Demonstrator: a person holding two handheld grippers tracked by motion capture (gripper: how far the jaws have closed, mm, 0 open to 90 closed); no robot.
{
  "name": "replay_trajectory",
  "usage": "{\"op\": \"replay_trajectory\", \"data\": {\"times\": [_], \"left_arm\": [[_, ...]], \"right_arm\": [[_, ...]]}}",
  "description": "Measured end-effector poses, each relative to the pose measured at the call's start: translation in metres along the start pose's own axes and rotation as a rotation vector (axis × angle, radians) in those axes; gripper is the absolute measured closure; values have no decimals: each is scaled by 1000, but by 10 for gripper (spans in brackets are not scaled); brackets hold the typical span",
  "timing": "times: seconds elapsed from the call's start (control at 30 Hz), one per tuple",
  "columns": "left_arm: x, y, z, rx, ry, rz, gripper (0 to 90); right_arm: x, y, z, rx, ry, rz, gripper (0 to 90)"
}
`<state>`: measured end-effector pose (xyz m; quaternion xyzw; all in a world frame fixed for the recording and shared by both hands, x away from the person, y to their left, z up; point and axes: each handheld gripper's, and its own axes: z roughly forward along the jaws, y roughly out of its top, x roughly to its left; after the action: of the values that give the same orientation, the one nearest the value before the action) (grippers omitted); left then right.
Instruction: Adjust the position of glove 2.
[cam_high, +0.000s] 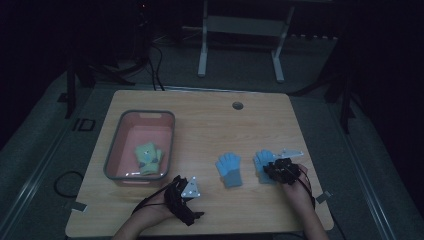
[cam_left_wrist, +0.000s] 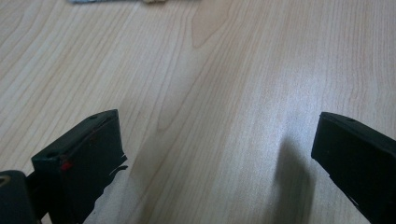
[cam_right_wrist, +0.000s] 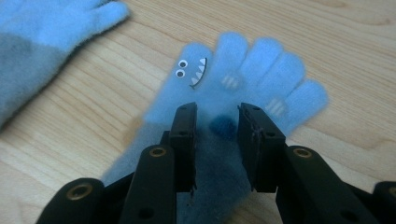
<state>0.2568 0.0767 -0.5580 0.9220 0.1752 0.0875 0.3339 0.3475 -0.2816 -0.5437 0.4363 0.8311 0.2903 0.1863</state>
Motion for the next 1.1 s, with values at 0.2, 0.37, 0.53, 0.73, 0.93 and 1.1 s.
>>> {"op": "replay_trajectory", "data": {"times": [0.2,0.37,0.53,0.73,0.93,1.1], "left_arm": [[0,0,0,-2,3,0,25],[-1,0,0,-2,2,1,25],[0,0,0,-2,2,2,25],[0,0,0,1,2,5,25],[0,0,0,-3,2,3,25],[0,0,0,-2,1,4,25]], "right_arm": [[6,2,1,21,-31,-17,844],[7,4,0,17,-48,9,867],[5,9,-13,-13,-56,18,870],[7,24,-36,-75,-31,27,870],[24,42,-49,-108,0,-26,870],[41,56,-50,-129,47,-67,870]]}}
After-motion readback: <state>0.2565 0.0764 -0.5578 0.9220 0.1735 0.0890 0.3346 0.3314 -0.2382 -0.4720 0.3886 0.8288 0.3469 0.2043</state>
